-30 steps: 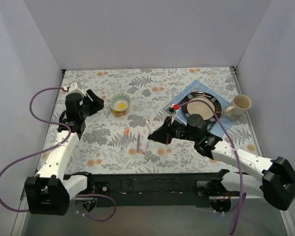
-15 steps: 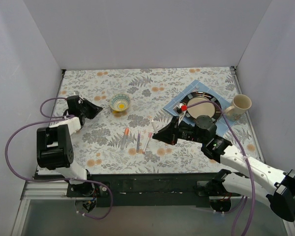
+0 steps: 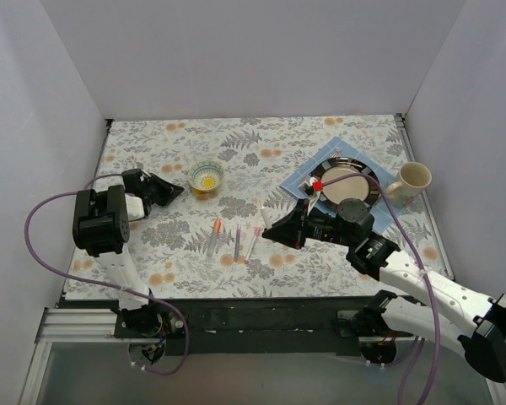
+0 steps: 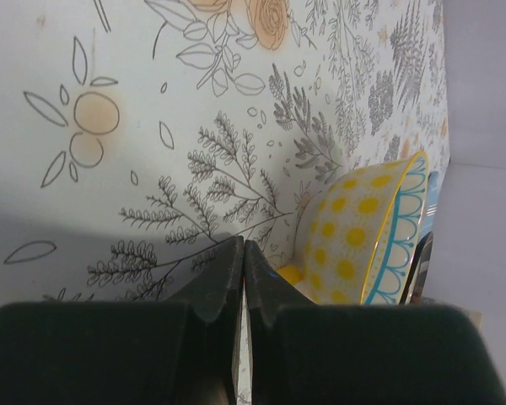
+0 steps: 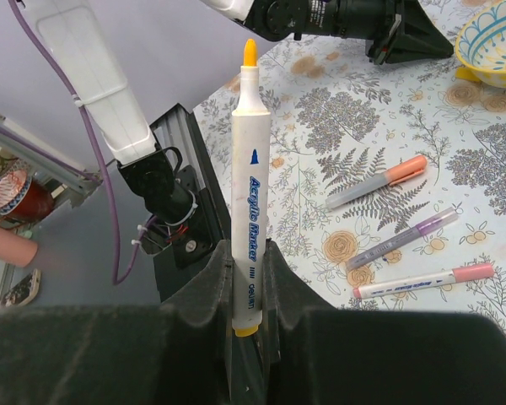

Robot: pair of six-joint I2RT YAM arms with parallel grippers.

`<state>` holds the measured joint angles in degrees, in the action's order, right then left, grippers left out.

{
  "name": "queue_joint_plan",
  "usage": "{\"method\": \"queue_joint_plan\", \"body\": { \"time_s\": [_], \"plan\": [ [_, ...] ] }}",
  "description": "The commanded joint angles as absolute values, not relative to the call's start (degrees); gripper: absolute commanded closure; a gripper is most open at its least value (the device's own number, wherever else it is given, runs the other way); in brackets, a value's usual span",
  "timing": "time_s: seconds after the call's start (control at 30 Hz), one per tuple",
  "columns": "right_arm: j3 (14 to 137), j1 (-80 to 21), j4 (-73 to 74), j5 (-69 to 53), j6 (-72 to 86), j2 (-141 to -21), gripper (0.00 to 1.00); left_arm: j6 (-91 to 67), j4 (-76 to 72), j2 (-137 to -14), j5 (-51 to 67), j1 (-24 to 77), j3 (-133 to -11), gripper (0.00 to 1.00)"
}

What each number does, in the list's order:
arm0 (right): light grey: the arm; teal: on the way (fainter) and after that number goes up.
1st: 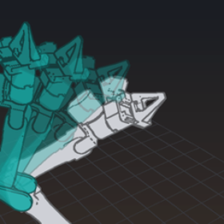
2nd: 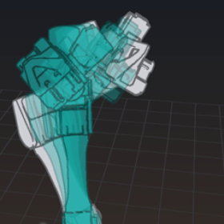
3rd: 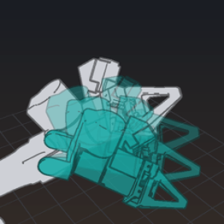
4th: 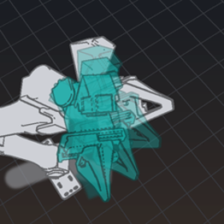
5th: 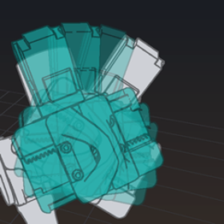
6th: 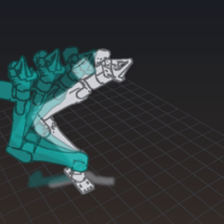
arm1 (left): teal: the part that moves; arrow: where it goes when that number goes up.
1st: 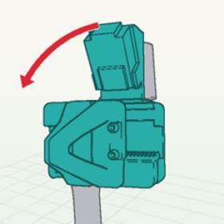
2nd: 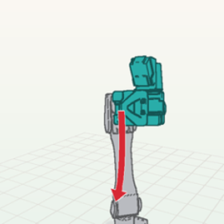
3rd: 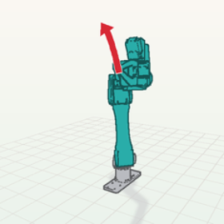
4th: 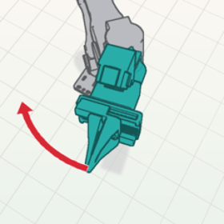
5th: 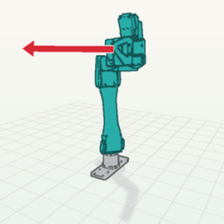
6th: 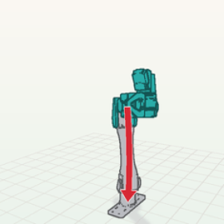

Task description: Insert the pens into the pen caps

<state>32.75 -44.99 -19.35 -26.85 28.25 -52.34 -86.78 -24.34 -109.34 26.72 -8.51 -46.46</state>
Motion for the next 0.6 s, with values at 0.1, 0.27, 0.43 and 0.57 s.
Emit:
{"method": "queue_joint_plan", "body": {
  "time_s": [0.1,0.27,0.43,0.57],
  "plan": [
    [33.4,-44.6,-20.5,-26.0,27.2,-52.4,0.99,-86.6,-28.1,-112.2,31.3,-8.5,-49.6,1.0],
    [33.4,-44.6,-21.3,-25.8,27.2,-53.3,0.99,-83.7,-20.0,-111.9,29.8,-4.9,-50.3,1.0],
    [33.2,-44.5,-21.9,-26.8,27.8,-53.9,0.99,-85.5,-22.7,-110.0,28.6,-4.3,-44.2,1.0],
    [32.6,-44.6,-21.9,-26.7,28.0,-53.2,0.99,-85.4,-24.0,-109.2,29.1,-3.3,-41.8,1.0]
  ]
}}
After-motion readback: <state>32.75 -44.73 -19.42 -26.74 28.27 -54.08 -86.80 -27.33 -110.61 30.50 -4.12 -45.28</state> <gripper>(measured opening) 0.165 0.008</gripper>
